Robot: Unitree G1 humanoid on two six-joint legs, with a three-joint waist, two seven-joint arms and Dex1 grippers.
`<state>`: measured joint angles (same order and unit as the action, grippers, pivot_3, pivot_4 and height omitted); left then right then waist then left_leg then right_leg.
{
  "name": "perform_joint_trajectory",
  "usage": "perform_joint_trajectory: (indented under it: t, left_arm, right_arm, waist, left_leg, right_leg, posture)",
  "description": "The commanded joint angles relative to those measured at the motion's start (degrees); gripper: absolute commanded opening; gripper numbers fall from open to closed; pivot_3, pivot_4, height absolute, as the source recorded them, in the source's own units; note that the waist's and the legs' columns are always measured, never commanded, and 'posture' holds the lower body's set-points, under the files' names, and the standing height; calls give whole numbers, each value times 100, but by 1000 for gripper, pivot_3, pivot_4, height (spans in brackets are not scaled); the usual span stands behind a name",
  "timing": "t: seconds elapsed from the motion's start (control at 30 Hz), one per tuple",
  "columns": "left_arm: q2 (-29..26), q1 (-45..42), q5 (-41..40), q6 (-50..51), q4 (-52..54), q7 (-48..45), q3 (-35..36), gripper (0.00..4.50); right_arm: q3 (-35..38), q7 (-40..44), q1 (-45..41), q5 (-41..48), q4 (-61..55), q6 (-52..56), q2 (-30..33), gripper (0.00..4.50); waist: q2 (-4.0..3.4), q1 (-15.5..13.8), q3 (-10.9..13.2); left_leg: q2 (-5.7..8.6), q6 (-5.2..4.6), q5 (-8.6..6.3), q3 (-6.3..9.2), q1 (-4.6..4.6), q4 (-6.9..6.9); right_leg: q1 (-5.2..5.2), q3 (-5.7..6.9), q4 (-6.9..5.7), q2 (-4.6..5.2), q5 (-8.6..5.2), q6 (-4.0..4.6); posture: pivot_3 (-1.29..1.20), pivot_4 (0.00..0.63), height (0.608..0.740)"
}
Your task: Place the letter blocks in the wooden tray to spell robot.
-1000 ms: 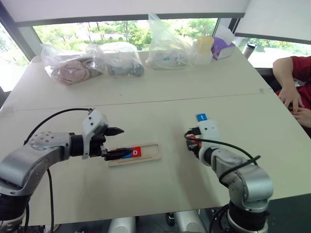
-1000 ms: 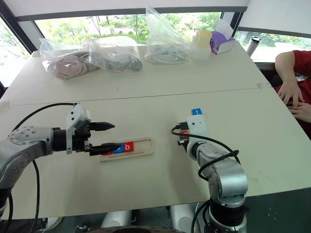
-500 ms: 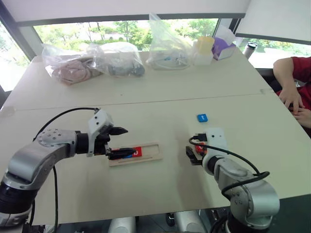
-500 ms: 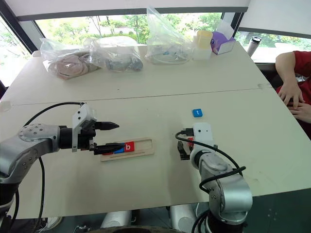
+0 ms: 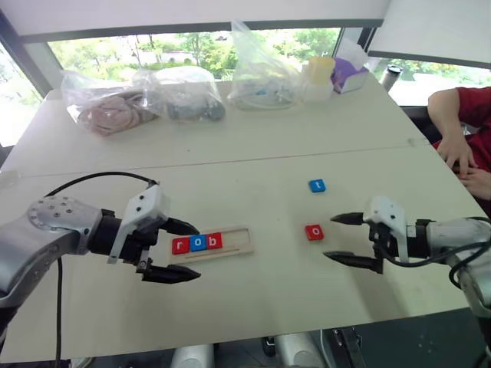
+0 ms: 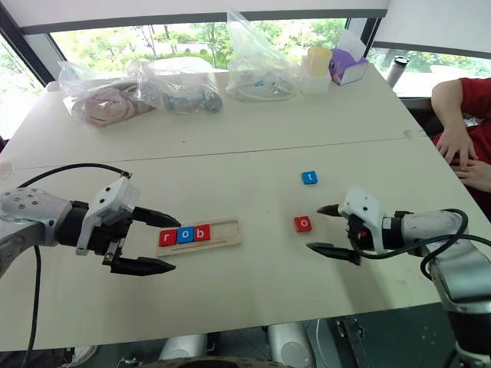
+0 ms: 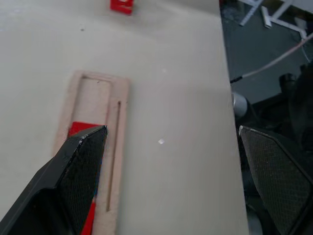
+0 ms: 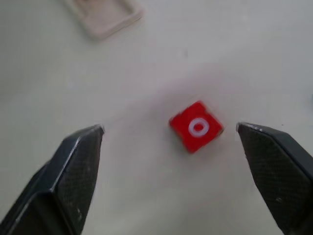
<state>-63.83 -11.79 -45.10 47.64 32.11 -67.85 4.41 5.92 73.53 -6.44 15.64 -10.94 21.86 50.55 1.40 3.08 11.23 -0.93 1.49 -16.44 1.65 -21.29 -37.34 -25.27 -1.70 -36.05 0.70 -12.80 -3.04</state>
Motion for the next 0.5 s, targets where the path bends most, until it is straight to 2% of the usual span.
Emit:
perform_joint_trajectory:
  t: [0.03, 0.27, 0.47, 0.5]
  left_arm:
    - [-142, 170, -163, 95, 217, 30, 397, 4500]
    - [-170, 677, -326, 292, 497, 314, 854, 4500]
    - [-206, 1076, -301, 323, 533, 398, 1158, 4500]
    - [-199, 1124, -250, 277, 494, 407, 1145, 4500]
  right_arm:
    - [-442, 496, -813, -290, 1290, -1367, -49, 4473]
    - [-1133, 952, -1866, -657, 3022, -2751, -403, 4473]
    - [-1406, 1071, -2160, -763, 3530, -3163, -675, 4473]
    - [-1441, 1050, -2231, -808, 3693, -3272, -746, 4236]
  waist:
    - [-1, 53, 6]
    - [-7, 56, 10]
    - [-11, -17, 12]
    - [-11, -22, 12]
  left_leg:
    - [0, 0, 1, 1, 1, -2]
    - [-1, 2, 2, 15, 0, 3]
    - [0, 2, 2, 14, -2, 2]
    - [0, 3, 2, 13, 0, 1]
  right_leg:
    - [0, -1, -4, -1, 2, 2]
    - [-5, -2, -19, -9, 8, 7]
    - [-6, -3, -19, -4, 18, -4]
    - [-6, -3, -19, -5, 11, 7]
  posture:
    - [0, 150, 740]
    - [0, 150, 740]
    - [0, 150, 740]
    - [0, 150, 740]
